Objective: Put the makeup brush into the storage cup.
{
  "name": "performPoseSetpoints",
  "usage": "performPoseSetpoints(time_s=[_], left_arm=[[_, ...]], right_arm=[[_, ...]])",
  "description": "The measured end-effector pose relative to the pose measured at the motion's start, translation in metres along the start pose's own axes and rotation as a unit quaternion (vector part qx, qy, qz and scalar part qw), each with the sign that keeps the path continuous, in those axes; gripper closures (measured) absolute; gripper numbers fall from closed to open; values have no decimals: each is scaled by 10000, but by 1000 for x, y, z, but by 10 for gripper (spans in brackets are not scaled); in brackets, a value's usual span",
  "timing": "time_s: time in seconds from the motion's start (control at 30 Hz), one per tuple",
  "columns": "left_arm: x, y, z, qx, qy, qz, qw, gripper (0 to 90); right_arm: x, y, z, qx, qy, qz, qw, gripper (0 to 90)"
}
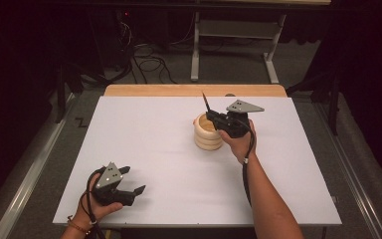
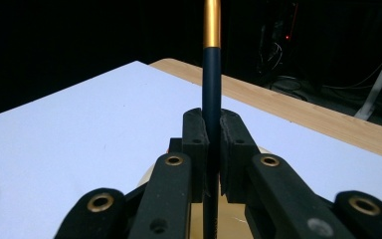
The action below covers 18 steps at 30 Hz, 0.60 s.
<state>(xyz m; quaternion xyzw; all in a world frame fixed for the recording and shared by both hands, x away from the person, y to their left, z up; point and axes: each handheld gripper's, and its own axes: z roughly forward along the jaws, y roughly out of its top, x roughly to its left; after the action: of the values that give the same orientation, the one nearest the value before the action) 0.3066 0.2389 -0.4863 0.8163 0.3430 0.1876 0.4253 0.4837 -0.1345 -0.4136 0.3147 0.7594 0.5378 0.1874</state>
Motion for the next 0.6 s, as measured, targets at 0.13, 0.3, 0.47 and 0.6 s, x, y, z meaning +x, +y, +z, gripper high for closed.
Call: performPoseSetpoints(time_s=[0.13, 0.3, 0.47, 0.6], left_arm=[[0, 0, 0, 12, -3, 8, 10000, 175], [0, 0, 0, 7, 19, 2, 10000, 174], [0, 0, 0, 6, 6, -2, 10000, 173], [0, 0, 1, 13, 3, -1, 10000, 173]], right_arm=[[0, 0, 0, 12, -1, -3, 10000, 848], [-1, 0, -2, -19, -48, 47, 10000, 819], [-2, 0, -5, -52, -191, 68, 9998, 708], [-2, 1, -7, -65, -218, 46, 9997, 697]])
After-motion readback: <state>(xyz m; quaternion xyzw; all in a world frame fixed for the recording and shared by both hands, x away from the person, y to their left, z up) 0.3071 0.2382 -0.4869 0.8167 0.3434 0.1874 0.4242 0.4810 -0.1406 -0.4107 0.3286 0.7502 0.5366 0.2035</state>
